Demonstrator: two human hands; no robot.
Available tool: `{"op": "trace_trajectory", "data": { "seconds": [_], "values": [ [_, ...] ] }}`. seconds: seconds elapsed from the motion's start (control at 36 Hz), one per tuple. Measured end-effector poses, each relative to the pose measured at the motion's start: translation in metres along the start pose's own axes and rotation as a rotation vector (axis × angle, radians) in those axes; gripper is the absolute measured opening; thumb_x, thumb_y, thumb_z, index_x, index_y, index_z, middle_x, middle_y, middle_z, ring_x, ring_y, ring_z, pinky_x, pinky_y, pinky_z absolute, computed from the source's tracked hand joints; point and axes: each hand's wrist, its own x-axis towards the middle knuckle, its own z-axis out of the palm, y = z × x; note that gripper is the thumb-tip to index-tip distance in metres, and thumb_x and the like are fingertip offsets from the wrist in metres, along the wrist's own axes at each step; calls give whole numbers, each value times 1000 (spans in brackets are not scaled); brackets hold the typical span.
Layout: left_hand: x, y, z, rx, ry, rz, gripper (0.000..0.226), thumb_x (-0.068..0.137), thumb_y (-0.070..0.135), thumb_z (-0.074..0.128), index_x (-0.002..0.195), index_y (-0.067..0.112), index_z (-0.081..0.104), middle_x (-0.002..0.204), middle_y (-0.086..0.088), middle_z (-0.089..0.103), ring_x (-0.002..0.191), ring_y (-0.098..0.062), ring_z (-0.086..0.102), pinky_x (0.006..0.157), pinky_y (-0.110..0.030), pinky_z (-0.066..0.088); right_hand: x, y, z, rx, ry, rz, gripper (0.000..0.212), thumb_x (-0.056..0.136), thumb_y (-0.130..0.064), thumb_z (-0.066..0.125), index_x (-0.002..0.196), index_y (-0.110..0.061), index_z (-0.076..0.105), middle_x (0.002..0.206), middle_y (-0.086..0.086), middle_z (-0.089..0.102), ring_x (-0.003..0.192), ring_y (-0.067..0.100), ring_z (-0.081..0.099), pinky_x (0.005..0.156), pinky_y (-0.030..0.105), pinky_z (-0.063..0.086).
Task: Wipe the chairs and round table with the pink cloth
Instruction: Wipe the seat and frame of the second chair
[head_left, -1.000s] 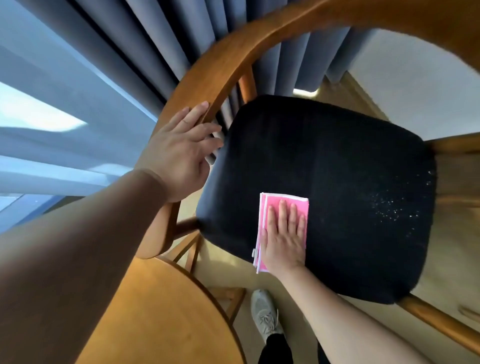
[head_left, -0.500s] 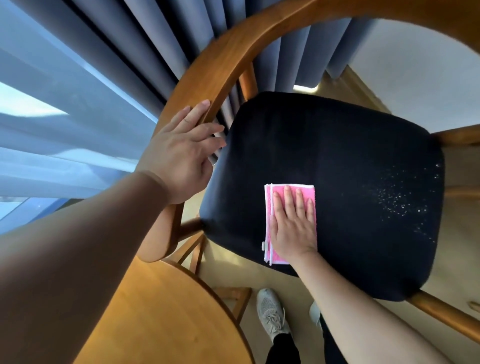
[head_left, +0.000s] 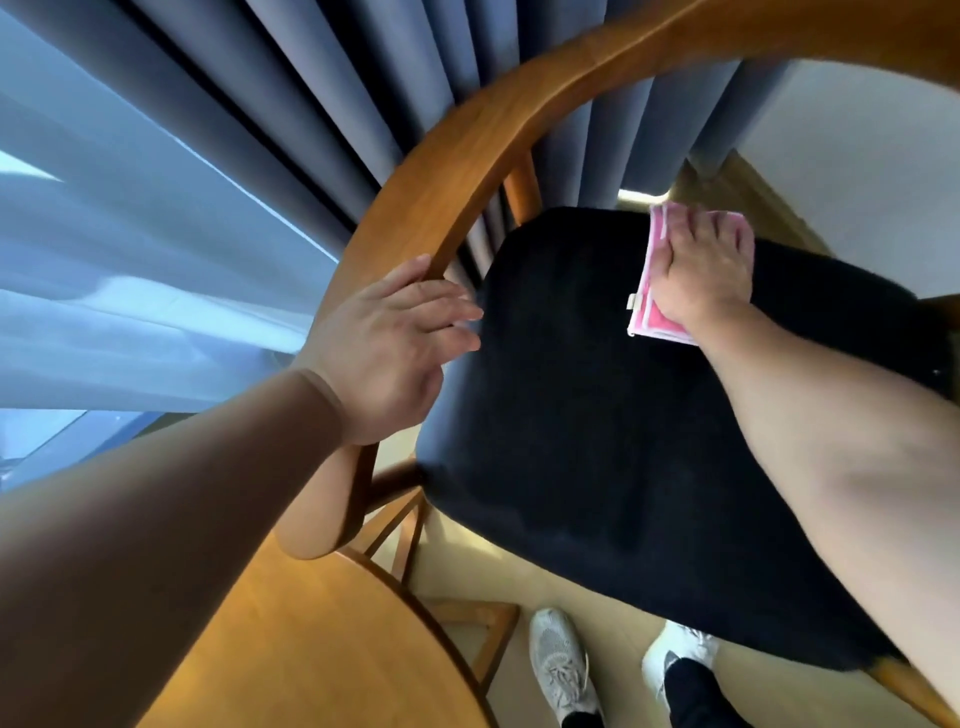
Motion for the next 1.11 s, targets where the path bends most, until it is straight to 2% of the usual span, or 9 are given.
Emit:
{"op": "trace_trajectory", "data": {
  "seconds": [0.06,0.25,0.44,0.5,0.69,0.81,0.86,0.94,1.11],
  "values": [
    [0,0,1,3,-1,0,42,80,13,36,102,18,71,118,-4,66,117,-26,56,110,-50,29,1,1,0,9,13,0,62,96,-42,7,147,-15,30,144,18,44,131,39,38,113,50,19],
    [2,3,0,37,-37,-13,42,75,12,40,103,17,71,117,-5,66,114,-28,57,111,-49,26,-48,14,22,12,-19,12,63,98,-42,7,156,-16,5,163,13,9,149,33,7,121,47,1],
    [4,6,-3,73,-65,-37,45,73,14,37,102,16,72,113,-6,67,112,-28,58,111,-48,26,-149,14,44,15,-88,26,65,95,-42,1,154,-15,-4,163,11,2,150,30,-1,121,45,-5],
    [6,10,-5,83,-60,-37,45,73,14,37,102,16,72,113,-6,67,112,-28,58,111,-48,26,-189,15,50,21,-104,28,63,96,-41,4,152,-14,-4,163,12,5,150,31,2,121,45,-3],
    [4,15,-5,98,-38,-43,46,73,13,37,105,14,70,112,-8,66,111,-29,59,112,-45,25,-291,25,72,83,-153,-73,62,95,-38,26,151,-10,25,157,16,28,146,35,21,119,52,12],
    [12,32,12,233,-124,42,47,70,4,57,116,9,65,118,-13,64,115,-32,57,112,-46,28,-290,26,73,95,-130,-83,62,95,-38,28,150,-10,23,157,14,29,146,34,18,118,52,13],
    [19,57,31,206,-207,22,57,73,7,62,130,11,55,133,-10,55,126,-28,48,113,-40,21,-289,25,72,104,-117,-81,62,95,-37,29,150,-10,22,156,12,30,145,34,20,117,52,13],
    [31,104,67,44,-274,-70,61,85,13,48,145,20,35,152,-2,32,140,-19,26,115,-32,7,-291,26,71,106,-97,-88,61,96,-38,28,150,-11,21,158,9,25,146,34,21,118,52,13],
    [34,163,137,-109,-491,-317,73,89,16,39,151,23,3,159,2,-7,145,-18,-4,116,-36,2,-291,28,77,110,-33,-116,61,97,-37,29,152,-14,18,159,5,11,149,29,12,118,50,13]
  ]
}}
